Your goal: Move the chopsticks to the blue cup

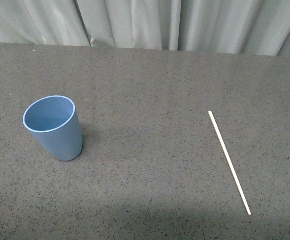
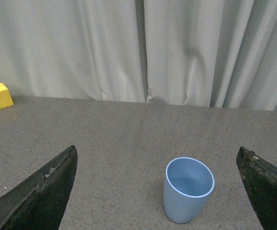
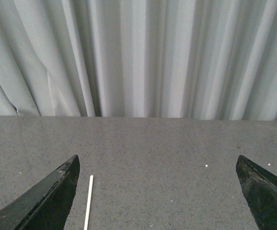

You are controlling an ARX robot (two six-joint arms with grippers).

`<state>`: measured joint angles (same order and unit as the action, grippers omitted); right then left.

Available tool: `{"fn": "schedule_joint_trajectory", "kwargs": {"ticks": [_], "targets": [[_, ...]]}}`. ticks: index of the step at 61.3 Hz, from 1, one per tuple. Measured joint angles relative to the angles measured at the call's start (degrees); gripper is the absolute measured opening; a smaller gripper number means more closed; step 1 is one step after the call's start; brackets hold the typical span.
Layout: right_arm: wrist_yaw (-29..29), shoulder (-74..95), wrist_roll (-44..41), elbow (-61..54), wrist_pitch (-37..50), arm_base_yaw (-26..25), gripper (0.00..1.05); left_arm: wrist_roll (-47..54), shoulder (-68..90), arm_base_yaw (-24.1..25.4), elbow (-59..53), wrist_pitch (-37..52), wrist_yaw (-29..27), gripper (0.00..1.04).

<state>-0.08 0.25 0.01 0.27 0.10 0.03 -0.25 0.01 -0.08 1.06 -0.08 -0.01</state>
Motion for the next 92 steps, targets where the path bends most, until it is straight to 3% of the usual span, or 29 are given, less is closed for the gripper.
{"fn": "schedule_joint_trajectory", "kwargs": {"ticks": [51, 54, 57, 66, 76, 92], "targets": [[0.0, 0.0, 0.0, 0.0, 0.0, 0.0, 0.95, 0.0, 0.0, 0.0, 0.0, 0.0, 0.0, 0.98], [3.82, 1.25, -3.63, 0.92, -2.8, 1.2, 0.95, 0.02, 0.0, 0.0, 0.0, 0.0, 0.0, 0.98], [7.58, 5.81, -9.29, 2.14, -3.85, 2.75, 0.95, 0.0, 0.0, 0.0, 0.0, 0.0, -0.02, 0.98], [4.96, 28.02, -16.52, 5.92, 5.66, 3.19, 0.95, 0.0, 0.0, 0.0, 0.0, 0.0, 0.0, 0.98], [-0.96, 63.34, -11.02, 19.58, 7.04, 6.05, 0.95, 0.02, 0.0, 0.0, 0.0, 0.0, 0.0, 0.98], [-5.11, 92.52, -1.84, 39.3, -2.8, 7.69, 0.95, 0.02, 0.0, 0.0, 0.0, 0.0, 0.0, 0.98]]}}
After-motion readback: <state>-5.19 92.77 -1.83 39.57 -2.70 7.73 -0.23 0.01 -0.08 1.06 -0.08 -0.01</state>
